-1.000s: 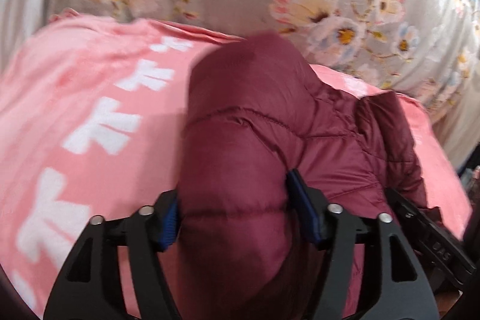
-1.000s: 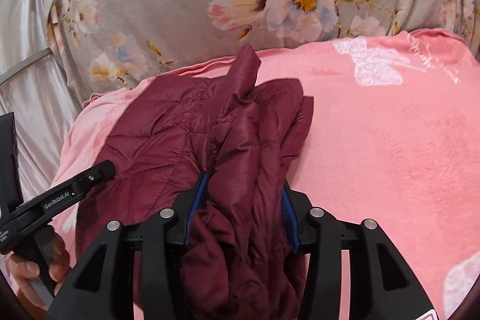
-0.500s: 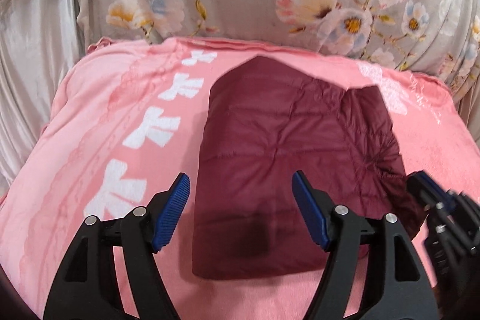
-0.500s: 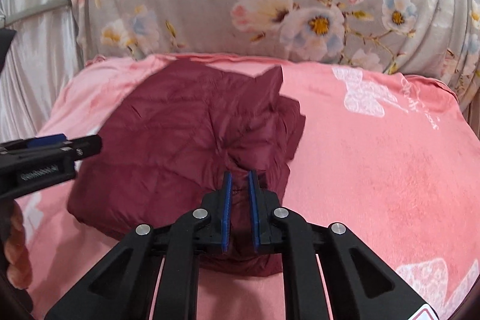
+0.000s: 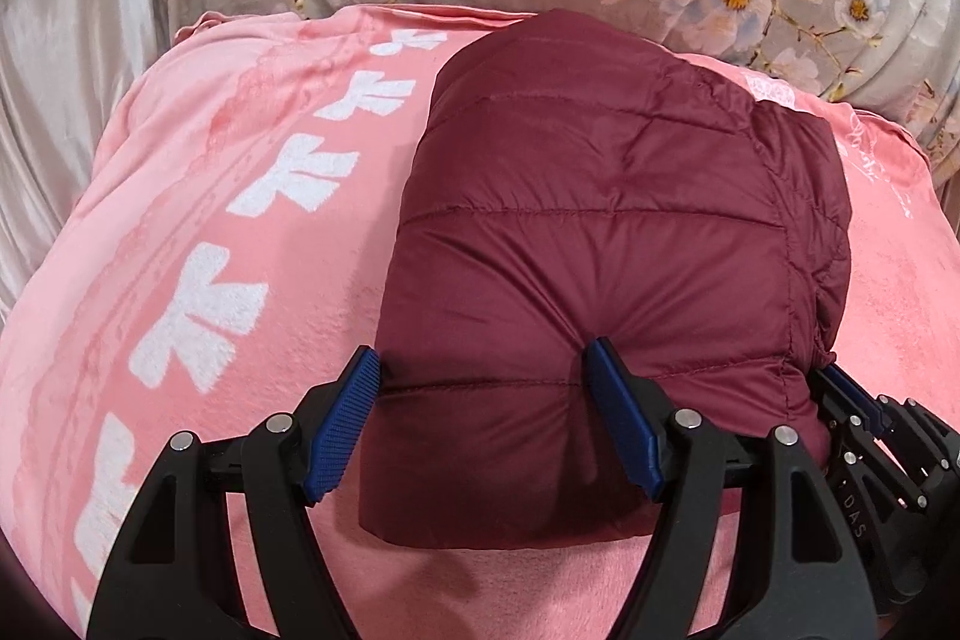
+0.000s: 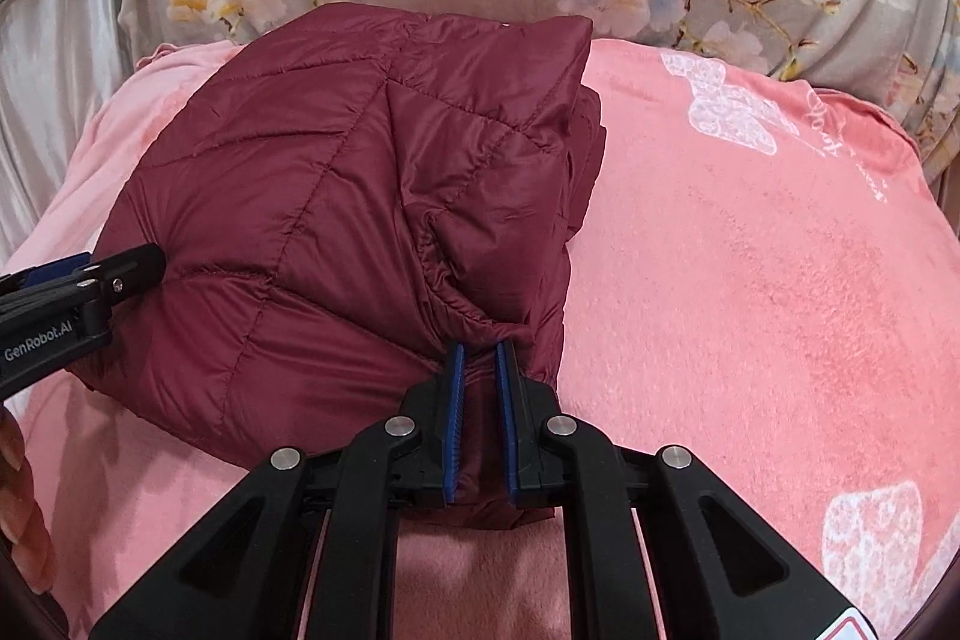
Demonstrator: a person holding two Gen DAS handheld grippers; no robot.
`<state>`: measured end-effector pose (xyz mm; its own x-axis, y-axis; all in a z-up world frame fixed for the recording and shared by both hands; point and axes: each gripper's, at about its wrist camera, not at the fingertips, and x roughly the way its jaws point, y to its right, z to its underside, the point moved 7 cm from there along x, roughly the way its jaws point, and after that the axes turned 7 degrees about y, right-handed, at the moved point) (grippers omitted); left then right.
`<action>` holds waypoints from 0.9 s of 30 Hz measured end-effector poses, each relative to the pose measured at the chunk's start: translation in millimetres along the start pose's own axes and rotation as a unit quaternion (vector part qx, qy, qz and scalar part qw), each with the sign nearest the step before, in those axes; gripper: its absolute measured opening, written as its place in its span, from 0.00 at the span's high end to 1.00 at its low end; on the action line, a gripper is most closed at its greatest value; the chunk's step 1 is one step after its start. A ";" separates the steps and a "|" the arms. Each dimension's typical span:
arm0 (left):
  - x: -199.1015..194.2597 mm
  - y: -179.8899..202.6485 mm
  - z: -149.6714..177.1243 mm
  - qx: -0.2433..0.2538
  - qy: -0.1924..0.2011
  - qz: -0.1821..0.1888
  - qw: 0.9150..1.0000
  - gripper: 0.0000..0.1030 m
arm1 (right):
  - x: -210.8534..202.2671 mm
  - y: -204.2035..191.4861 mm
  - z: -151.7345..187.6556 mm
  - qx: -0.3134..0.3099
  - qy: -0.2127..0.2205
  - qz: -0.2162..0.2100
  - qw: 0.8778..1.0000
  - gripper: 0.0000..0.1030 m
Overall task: Fold large clothes
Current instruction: 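Lower the folded jacket onto the blanket and open both grippers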
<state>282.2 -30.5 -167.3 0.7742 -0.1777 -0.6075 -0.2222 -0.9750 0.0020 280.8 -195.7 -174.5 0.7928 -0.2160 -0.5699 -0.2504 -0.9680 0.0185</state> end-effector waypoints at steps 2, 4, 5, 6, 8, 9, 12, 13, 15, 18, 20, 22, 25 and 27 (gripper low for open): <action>1.1 1.7 1.4 0.002 0.005 -0.009 1.000 0.32 | 0.5 -3.4 -0.4 -0.015 -0.001 0.014 1.000 0.90; 0.9 3.5 2.1 0.007 0.009 -0.017 1.000 0.32 | 0.5 -5.5 0.0 -0.022 -0.002 0.022 1.000 0.90; 1.4 3.7 2.1 0.007 0.009 -0.020 1.000 0.32 | -0.2 -5.7 -0.4 -0.023 -0.002 0.024 0.999 0.90; 1.9 3.7 2.4 0.005 0.008 -0.021 1.000 0.32 | -2.3 -5.4 -1.2 -0.021 -0.003 0.026 0.999 0.90; 2.3 2.5 2.5 -0.001 0.004 -0.021 1.000 0.32 | -9.1 -3.9 -3.7 -0.013 -0.004 0.026 1.000 0.90; 1.5 1.7 2.3 -0.004 0.003 -0.020 1.000 0.32 | -14.7 -3.9 -4.0 -0.007 -0.001 0.024 1.000 0.90; -7.4 -3.0 1.8 -0.021 0.001 -0.008 1.000 0.32 | -32.0 -4.8 -5.0 0.002 0.009 0.016 1.000 0.90; -12.1 -4.5 1.7 -0.025 0.005 -0.006 1.000 0.32 | -36.0 -5.6 -5.6 0.002 0.012 0.013 1.000 0.90; -19.2 -5.2 1.1 -0.026 0.014 -0.008 1.000 0.33 | -43.4 -8.0 -6.7 0.003 0.017 0.007 1.000 0.90; -30.6 -4.2 0.1 -0.024 0.025 -0.015 0.999 0.33 | -54.4 -12.1 -7.4 0.002 0.022 0.000 1.000 0.90; -35.9 -3.5 -0.4 -0.025 0.028 -0.019 0.999 0.33 | -60.9 -13.3 -7.6 0.002 0.027 -0.002 1.000 0.90; -39.4 -3.5 -0.8 -0.026 0.030 -0.023 0.999 0.32 | -67.8 -12.9 -6.3 0.006 0.031 -0.005 0.999 0.90; -45.2 -5.4 2.0 -0.029 0.027 -0.031 0.999 0.32 | -81.7 -8.7 -2.9 0.017 0.038 -0.009 0.999 0.88; -49.5 -7.5 6.3 -0.035 0.024 -0.031 0.999 0.32 | -88.6 -4.5 0.8 0.024 0.040 -0.012 0.999 0.87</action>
<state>241.8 -13.6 -142.2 0.8128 -0.1208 -0.5699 -0.1320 -0.9910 0.0219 211.2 -172.1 -124.7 0.8404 -0.2049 -0.5018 -0.2557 -0.9662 -0.0337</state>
